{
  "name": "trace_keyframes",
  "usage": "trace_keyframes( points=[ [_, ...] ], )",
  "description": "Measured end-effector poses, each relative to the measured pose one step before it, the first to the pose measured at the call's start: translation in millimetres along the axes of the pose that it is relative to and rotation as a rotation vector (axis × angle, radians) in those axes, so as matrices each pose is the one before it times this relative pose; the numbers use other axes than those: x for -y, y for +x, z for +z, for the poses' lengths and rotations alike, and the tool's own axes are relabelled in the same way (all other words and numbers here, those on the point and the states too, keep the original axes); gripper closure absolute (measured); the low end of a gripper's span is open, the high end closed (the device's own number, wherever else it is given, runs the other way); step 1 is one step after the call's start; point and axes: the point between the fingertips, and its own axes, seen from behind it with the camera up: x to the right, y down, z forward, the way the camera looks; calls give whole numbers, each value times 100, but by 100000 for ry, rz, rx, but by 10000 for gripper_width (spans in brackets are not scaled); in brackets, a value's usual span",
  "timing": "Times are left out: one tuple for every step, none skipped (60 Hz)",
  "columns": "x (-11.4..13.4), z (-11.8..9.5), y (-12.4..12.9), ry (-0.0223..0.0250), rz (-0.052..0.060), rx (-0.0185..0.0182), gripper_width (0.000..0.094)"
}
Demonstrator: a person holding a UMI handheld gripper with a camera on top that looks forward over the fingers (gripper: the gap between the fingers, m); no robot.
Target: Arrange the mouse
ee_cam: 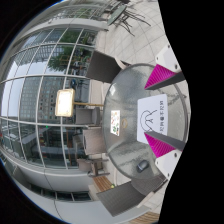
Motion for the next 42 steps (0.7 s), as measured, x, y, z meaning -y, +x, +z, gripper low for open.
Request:
trace_keyframes(
  points=[
    [-94, -169, 32, -491, -114, 165, 94],
    [-158, 11, -70, -446, -79, 164, 96],
    [-191, 44, -115, -509, -70, 178, 94],
    [-216, 28, -132, -541, -155, 164, 96],
    [-253, 72, -134, -564, -141, 127, 95],
    [-364, 802, -655, -385, -128, 9, 96],
    [-297, 161, -227, -689, -206, 197, 97],
    [-383, 181, -268, -690, -217, 127, 97],
    [-381, 187, -306, -643, -189, 138, 97],
    [-241, -696, 220, -720, -181, 298, 97],
    [-421, 309, -328, -531, -109, 61, 97],
    [187, -59, 285, -921, -213, 328, 97],
    [-1394, 1335, -1185, 149, 2, -190, 99],
    [-425, 256, -366, -570, -25, 199, 101],
    [-490, 316, -419, -620, 3, 251, 107],
    [-545, 349, -493, -685, 87, 315, 113],
    [-581, 405, -542, -750, 163, 328, 114],
    [-664, 423, -585, -802, 106, 288, 112],
    [57, -370, 86, -1374, 72, 746, 114],
    [-1134, 831, -1144, -723, 3, 250, 113],
    [-766, 403, -721, -1296, -108, 397, 114],
    [-303, -41, -293, -1762, -239, 568, 114],
    [-719, 442, -746, -1529, -620, 355, 114],
    [-675, 438, -896, -1543, -872, 493, 115],
    [-655, 263, -908, -1365, -881, 707, 112],
    [-500, 900, -1368, -939, -952, 455, 114],
    [-392, 528, -998, -1136, -761, 872, 114],
    [-396, 524, -1031, -1105, -623, 965, 115],
    [-308, 91, -661, -1360, -468, 1517, 114],
    [-136, 728, -1220, -943, -376, 1215, 112],
    [-296, 478, -1147, -433, -410, 1118, 112],
    [-152, 564, -1005, -682, -468, 1130, 108],
    [-99, 603, -977, -755, -419, 905, 103],
    [46, 672, -857, -1113, -379, 903, 98],
    [-70, 629, -927, -963, -331, 776, 98],
    [-1, 654, -899, -828, -355, 828, 99],
    [80, 538, -952, -502, -505, 692, 99],
    [137, 660, -820, -462, -524, 864, 97],
    [429, 792, -1027, -577, -326, 1080, 97],
    [14, 525, -554, -223, -350, 446, 97],
    [264, 646, -726, -391, -218, 643, 96],
    [565, 829, -876, -478, -192, 841, 96]
  ],
)
